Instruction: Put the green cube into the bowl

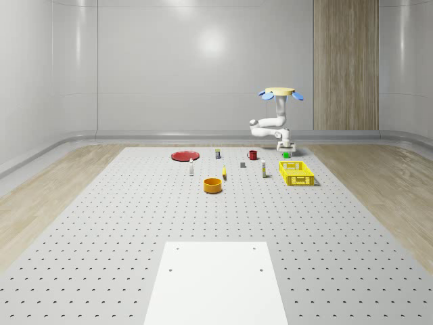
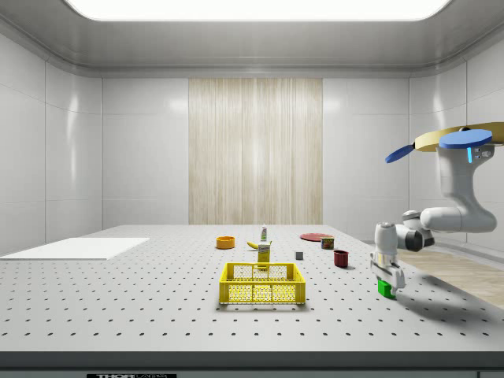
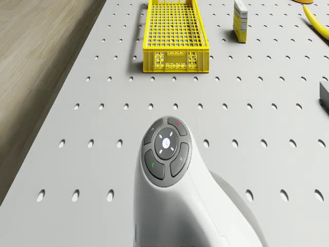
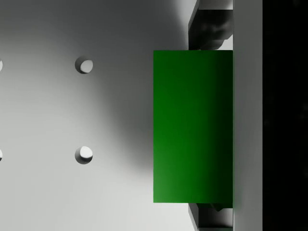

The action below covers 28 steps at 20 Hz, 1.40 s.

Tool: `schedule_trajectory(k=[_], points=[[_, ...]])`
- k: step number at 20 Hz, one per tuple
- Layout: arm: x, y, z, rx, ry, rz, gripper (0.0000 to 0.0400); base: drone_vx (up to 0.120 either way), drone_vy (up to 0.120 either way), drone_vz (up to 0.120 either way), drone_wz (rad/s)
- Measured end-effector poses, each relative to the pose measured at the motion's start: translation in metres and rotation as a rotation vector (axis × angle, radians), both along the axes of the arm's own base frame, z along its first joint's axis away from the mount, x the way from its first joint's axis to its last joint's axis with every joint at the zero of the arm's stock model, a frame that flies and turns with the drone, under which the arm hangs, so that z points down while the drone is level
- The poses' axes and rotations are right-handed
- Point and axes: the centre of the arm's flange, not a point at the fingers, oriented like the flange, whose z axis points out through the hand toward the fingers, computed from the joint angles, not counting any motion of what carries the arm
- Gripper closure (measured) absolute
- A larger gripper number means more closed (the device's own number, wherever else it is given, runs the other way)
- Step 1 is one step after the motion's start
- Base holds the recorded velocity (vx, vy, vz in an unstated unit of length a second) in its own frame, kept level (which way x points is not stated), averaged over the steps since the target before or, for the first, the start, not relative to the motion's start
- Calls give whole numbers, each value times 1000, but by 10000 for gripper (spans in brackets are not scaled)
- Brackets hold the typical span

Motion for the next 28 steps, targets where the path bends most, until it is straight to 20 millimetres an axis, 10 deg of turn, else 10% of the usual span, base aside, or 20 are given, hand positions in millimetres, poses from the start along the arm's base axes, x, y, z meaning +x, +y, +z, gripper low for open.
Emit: schedule_trajectory(k=[7,28], points=[[3,0,2,0,0,0,131,0,0,0,0],[3,0,-40,3,-1,3,150,0,-59,84,0]])
